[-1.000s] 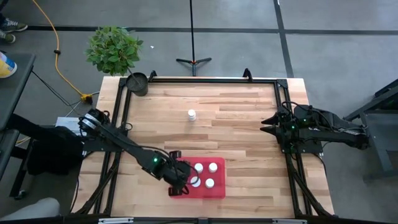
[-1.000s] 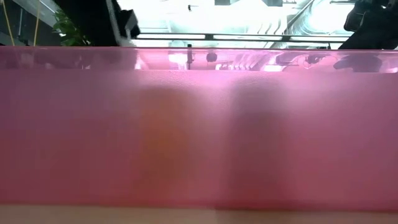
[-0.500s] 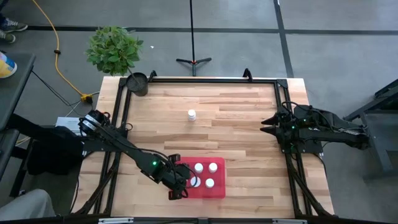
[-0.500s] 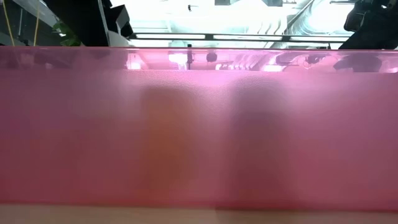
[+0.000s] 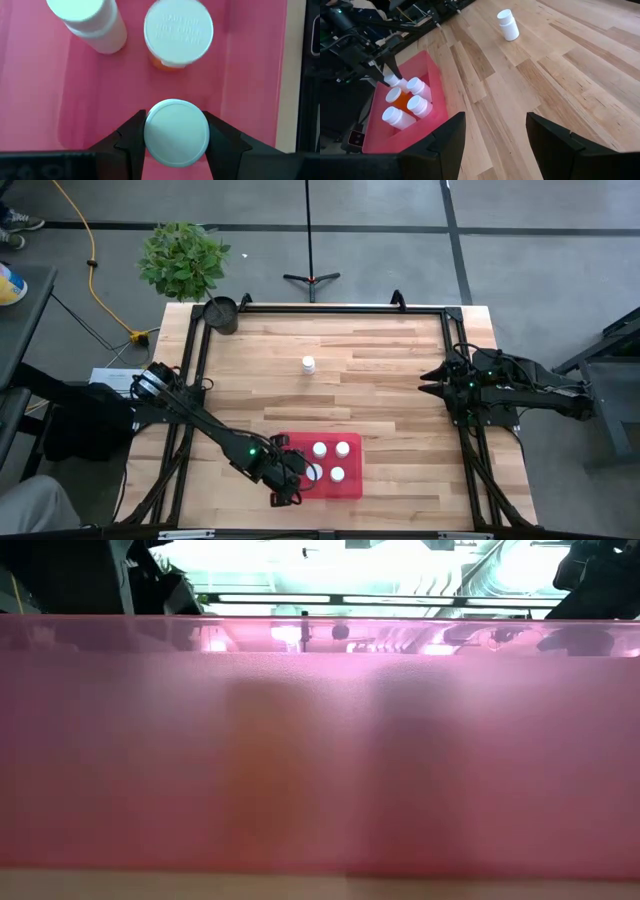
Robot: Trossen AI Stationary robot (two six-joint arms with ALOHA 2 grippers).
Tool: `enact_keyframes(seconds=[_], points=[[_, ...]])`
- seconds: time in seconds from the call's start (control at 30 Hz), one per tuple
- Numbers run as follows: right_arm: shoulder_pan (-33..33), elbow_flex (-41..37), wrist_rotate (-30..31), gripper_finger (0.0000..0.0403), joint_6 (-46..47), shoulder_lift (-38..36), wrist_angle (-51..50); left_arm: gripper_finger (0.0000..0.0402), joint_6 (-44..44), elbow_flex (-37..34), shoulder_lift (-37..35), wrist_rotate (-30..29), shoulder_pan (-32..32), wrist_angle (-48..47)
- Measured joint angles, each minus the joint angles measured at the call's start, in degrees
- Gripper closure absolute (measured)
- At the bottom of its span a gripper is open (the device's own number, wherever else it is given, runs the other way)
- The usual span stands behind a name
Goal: Pick and place pill bottles into a basket
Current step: Put the white pill bottle into the bin
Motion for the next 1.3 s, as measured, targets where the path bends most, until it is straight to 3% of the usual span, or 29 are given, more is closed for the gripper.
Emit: enact_keyframes(seconds=[0.63,0.97,1.3], points=[[0.0,0.0,0.0,0.0203,0.0,0.0,0.0,0.0207,-1.1,0.2,3.5,-1.0,0.1,5.3],[0.0,0.0,0.0,0.0203,0.0,0.0,0.0,0.0090,-1.0,-0.1,3.7,0.4,0.2,3.0],[0.0,0.0,0.0,0.0203,0.0,0.0,0.0,0.0055,1.7,4.2,3.4,-0.6,0.2,-1.4]])
